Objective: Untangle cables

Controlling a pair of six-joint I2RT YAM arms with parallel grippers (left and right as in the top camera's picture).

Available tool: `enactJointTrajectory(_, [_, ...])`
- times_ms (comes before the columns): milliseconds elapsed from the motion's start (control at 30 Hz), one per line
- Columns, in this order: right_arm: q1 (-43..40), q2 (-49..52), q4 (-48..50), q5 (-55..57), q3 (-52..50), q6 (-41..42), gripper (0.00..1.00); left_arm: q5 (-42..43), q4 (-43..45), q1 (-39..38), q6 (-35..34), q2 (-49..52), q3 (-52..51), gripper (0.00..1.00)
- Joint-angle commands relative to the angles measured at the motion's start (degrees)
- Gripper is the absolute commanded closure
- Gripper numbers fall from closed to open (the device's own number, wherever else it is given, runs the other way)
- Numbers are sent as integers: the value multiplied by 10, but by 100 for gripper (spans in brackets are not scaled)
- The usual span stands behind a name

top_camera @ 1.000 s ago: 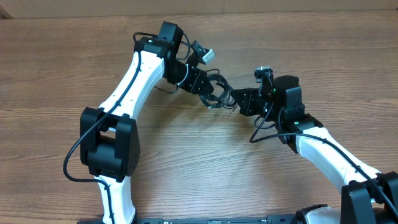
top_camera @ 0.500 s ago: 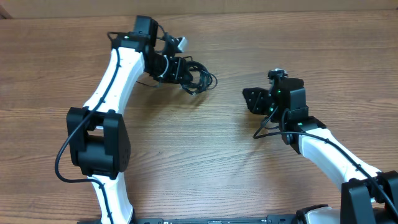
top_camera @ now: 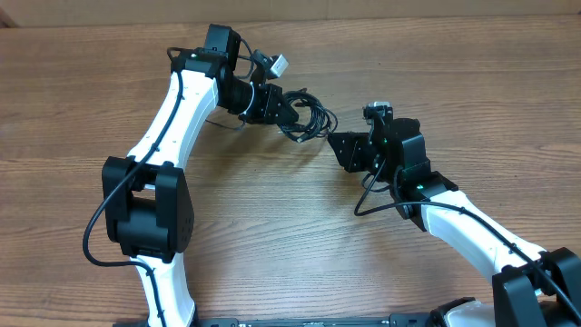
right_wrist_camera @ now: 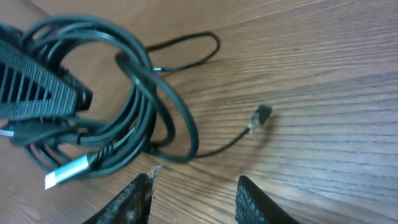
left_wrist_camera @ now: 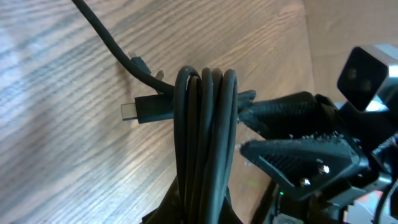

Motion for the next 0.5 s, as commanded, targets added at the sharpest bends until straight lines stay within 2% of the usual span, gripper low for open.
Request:
enactJointTrajectory(0, [2,0,6,18,-1,28,59,32,-5,-7,1,-9,9,96])
enactJointTrajectory(200, [2,0,7,23,-1,44,59,37,-8,-25,2,-9,9,96])
enactJointTrajectory(467, [2,0,5,55,-1,74,59,93,-8,-40,2,-9,9,96])
